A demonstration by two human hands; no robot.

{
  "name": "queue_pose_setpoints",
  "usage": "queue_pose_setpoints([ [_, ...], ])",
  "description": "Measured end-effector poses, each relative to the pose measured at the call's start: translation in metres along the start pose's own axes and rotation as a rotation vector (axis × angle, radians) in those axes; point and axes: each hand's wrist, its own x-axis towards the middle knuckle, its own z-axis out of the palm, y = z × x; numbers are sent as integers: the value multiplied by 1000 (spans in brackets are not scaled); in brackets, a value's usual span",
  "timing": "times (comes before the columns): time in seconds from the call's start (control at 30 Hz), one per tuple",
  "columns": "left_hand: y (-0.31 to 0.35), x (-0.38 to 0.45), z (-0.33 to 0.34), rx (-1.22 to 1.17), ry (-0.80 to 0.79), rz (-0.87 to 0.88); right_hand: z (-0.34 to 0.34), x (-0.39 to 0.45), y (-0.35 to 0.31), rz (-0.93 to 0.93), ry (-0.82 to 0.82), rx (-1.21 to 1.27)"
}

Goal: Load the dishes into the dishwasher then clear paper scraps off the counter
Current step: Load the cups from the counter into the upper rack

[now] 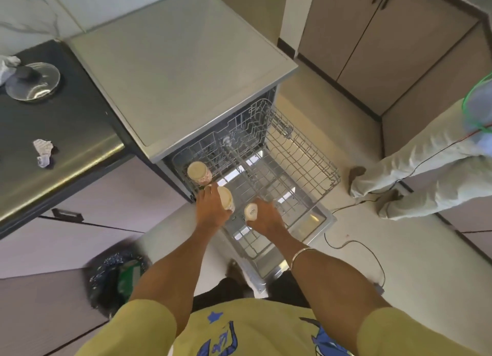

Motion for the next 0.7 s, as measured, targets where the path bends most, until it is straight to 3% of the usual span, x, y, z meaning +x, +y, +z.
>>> queue_pose_setpoints([
  [0.43, -23, 42, 74, 203, 8, 59, 105, 51, 42, -28, -88, -40],
  [0.7, -21, 45, 110, 321, -89, 27, 141, 72, 52, -25, -101, 28],
])
